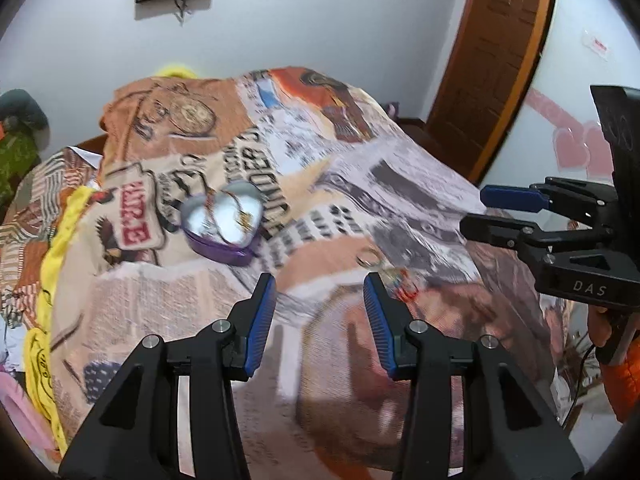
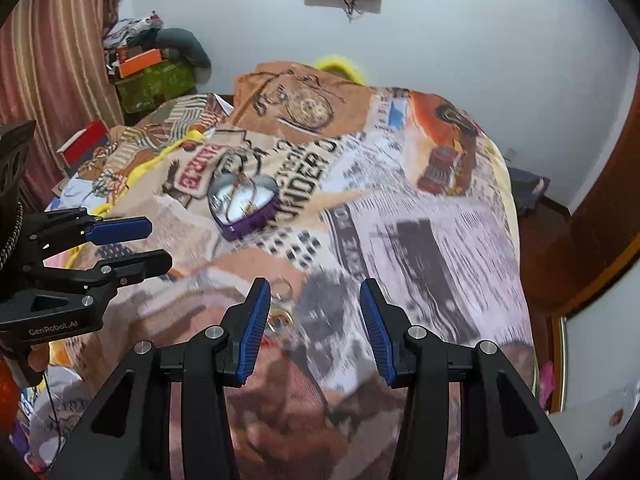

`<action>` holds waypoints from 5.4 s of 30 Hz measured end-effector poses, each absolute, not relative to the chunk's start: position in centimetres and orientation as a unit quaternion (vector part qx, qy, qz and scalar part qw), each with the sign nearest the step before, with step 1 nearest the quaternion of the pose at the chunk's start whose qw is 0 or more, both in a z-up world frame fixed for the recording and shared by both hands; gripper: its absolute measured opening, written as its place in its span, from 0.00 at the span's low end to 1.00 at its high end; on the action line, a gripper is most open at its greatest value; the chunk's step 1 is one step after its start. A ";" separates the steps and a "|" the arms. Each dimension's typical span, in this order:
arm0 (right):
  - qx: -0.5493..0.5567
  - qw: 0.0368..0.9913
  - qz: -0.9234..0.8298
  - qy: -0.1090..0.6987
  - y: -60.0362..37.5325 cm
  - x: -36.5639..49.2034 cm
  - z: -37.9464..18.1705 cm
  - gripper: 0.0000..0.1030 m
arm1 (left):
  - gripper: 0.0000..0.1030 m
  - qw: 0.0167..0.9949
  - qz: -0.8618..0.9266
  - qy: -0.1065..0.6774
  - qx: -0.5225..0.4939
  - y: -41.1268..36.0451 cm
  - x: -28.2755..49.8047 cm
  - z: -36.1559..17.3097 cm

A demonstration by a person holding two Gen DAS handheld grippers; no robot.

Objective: Organize jewelry
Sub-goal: 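Move both open tools back over the remaining earrings, then grasp the colorful earrings with left tool and lift them, then close right tool on a small gold ring while left tool holds the earrings, then carry earrings in left tool and ring in right tool over the heart tin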

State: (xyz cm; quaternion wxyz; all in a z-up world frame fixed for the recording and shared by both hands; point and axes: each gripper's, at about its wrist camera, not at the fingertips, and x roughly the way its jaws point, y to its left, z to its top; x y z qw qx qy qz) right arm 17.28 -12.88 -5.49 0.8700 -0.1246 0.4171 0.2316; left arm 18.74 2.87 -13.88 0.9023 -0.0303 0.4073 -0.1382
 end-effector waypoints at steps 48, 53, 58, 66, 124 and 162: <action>-0.084 0.876 0.205 0.428 -17.0 15.7 -8.0 0.42 | 0.49 0.881 -0.156 0.445 -0.034 -2.2 20.3 -16.4; -0.092 0.876 0.202 0.429 -17.1 15.6 -8.3 0.42 | 0.49 0.870 -0.156 0.466 -0.053 -2.4 21.3 -18.1; -0.085 0.874 0.199 0.435 -17.9 15.6 -8.7 0.42 | 0.37 0.870 -0.163 0.463 -0.045 -3.3 22.0 -18.5; -0.069 0.870 0.198 0.446 -18.6 15.8 -9.1 0.42 | 0.08 0.868 -0.153 0.469 -0.051 -2.8 22.4 -18.9; -0.130 0.830 0.283 0.462 -8.6 18.5 -10.0 0.05 | 0.07 0.914 -0.113 0.375 -0.108 6.9 17.8 -14.2; -0.092 0.835 0.321 0.437 -1.6 27.7 -7.5 0.05 | 0.07 0.919 -0.062 0.371 -0.113 13.2 28.9 -15.6</action>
